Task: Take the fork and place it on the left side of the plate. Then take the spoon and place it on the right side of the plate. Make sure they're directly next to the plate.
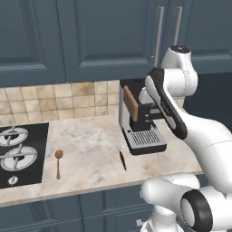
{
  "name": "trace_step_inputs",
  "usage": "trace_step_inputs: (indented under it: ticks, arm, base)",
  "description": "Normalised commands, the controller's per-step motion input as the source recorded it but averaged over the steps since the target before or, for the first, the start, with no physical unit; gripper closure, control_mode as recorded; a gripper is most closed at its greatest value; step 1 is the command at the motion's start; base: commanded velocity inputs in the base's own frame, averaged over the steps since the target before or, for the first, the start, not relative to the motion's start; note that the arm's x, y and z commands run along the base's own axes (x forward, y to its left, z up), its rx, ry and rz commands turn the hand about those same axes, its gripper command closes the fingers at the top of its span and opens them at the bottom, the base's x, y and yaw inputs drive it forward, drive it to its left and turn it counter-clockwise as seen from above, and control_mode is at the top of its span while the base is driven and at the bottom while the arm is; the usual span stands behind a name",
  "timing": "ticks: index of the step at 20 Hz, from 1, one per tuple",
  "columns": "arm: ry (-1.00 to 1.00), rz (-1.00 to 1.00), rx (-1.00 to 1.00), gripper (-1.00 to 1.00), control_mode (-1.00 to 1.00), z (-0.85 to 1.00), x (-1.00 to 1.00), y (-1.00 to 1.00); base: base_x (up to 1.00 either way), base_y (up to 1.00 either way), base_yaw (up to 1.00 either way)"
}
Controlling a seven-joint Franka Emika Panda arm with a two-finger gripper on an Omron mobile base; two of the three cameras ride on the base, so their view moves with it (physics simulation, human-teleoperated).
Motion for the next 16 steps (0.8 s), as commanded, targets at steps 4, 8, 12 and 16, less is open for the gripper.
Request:
trace_step_inputs:
  ticks: [4,8,12,16]
  arm:
    - [0.00,0.00,0.00,-1.00,-1.00,0.00,0.00,0.07]
    - [0.00,0.00,0.00,-1.00,-1.00,-0.08,0.00,0.26]
    - [0.00,0.00,0.00,-1.00,-1.00,-0.14,0.00,0.38]
    - [0.00,-0.01,0.00,-1.00,-1.00,-0.23,-0.04,0.39]
  base:
    - [0.00,0.00,0.00]
    - [0.00,0.00,0.00]
    - [0.00,0.00,0.00]
    - [0.00,0.00,0.00]
